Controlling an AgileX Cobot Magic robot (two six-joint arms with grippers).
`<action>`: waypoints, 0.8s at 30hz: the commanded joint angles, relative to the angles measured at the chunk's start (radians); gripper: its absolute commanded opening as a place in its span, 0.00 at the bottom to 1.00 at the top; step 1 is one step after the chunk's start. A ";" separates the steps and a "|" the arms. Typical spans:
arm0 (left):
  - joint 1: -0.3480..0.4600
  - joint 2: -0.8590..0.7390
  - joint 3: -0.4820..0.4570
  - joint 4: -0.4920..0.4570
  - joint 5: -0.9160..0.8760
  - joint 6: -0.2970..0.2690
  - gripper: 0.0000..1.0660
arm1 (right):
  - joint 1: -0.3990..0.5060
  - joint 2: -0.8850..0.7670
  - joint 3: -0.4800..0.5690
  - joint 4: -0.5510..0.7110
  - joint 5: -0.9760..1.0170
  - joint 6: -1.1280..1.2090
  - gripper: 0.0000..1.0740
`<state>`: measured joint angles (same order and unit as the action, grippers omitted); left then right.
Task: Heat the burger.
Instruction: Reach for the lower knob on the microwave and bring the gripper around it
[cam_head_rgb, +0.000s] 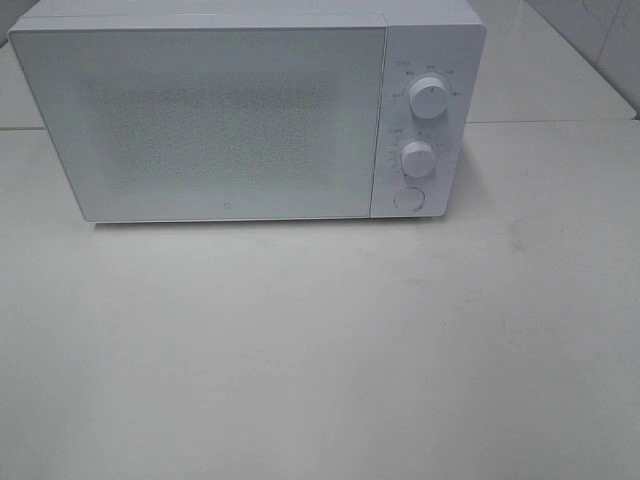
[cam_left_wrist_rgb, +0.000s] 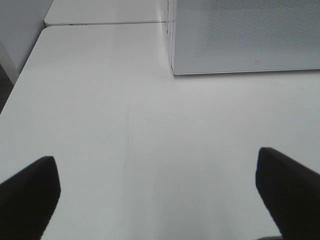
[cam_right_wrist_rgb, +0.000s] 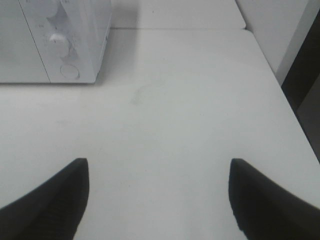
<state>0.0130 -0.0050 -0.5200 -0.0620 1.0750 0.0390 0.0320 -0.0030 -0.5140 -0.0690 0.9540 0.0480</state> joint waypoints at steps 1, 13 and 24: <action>0.001 -0.017 0.003 0.000 -0.007 -0.004 0.94 | -0.008 0.003 -0.010 0.002 -0.054 -0.005 0.70; 0.001 -0.017 0.003 0.000 -0.007 -0.004 0.94 | -0.008 0.245 -0.002 0.004 -0.211 -0.005 0.70; 0.001 -0.017 0.003 0.000 -0.007 -0.004 0.94 | -0.008 0.510 0.006 0.006 -0.432 -0.004 0.70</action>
<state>0.0130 -0.0050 -0.5200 -0.0620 1.0750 0.0390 0.0320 0.4770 -0.5140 -0.0680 0.5800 0.0480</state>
